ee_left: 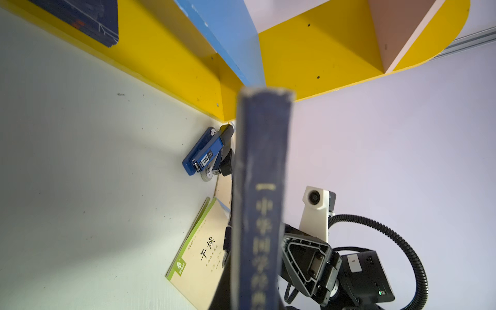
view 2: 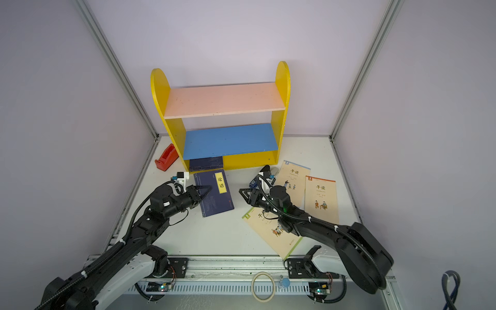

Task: Stacking books/files
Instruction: Pass the book.

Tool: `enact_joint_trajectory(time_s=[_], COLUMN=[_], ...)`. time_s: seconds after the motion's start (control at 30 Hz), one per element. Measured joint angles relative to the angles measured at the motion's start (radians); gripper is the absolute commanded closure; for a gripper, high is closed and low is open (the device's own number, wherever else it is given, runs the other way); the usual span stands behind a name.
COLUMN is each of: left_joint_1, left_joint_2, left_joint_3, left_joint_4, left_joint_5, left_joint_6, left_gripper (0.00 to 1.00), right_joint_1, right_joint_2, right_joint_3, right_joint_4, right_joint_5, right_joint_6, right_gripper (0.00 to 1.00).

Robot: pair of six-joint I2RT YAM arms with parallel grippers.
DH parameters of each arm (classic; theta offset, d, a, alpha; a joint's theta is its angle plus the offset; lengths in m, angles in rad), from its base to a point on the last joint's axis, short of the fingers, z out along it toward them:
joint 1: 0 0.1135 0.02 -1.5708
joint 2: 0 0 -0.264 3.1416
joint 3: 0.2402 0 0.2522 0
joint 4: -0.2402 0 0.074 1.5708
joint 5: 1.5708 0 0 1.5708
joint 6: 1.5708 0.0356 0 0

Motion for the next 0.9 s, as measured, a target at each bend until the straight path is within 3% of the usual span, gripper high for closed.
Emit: enact_joint_trajectory(time_s=[0.17, 0.33, 0.63, 0.9], left_joint_1=[0.009, 0.010, -0.013, -0.093], left_joint_2=[-0.131, -0.264, -0.459, -0.470], left_joint_3=[0.070, 0.115, 0.051, -0.001], left_joint_4=[-0.159, -0.319, -0.433, -0.435], left_joint_5=[-0.129, -0.307, -0.506, -0.597], left_joint_6=[-0.040, -0.166, -0.406, -0.491], left_gripper=[1.00, 1.00, 1.00, 1.00], right_joint_1=[0.140, 0.318, 0.562, 0.667], right_joint_2=[-0.223, -0.267, 0.063, 0.293], right_joint_3=[-0.009, -0.008, 0.126, 0.274], right_joint_4=[-0.046, -0.020, 0.101, 0.213], right_joint_5=[0.160, 0.368, 0.652, 0.742], right_joint_6=[0.028, 0.075, 0.254, 0.351], right_gripper=[0.30, 0.29, 0.33, 0.33])
